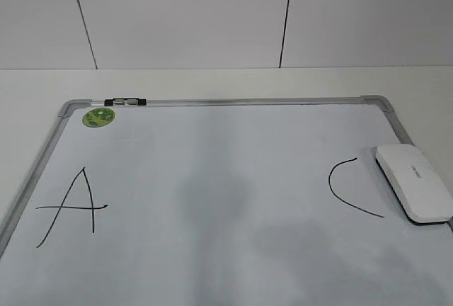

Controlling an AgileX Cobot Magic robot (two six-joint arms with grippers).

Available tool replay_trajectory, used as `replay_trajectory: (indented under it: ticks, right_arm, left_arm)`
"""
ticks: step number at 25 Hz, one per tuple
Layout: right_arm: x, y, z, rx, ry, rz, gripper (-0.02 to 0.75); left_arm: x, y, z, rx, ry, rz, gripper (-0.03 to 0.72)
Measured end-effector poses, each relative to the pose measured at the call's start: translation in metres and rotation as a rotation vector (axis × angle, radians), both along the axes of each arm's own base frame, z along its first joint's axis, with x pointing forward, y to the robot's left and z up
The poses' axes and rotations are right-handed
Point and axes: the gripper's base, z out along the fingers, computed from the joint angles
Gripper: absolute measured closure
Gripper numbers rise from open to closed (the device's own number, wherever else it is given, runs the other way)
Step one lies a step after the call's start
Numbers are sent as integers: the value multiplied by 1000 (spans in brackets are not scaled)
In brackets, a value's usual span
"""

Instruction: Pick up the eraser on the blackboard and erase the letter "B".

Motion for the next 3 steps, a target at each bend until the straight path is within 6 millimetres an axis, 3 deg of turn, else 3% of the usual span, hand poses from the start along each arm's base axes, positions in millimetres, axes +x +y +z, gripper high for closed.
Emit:
replay_trajectory:
  ticks: [3]
  right_arm:
    - [0,0,0,0,0,0,153]
  left_arm:
    - [0,0,0,0,0,0,449]
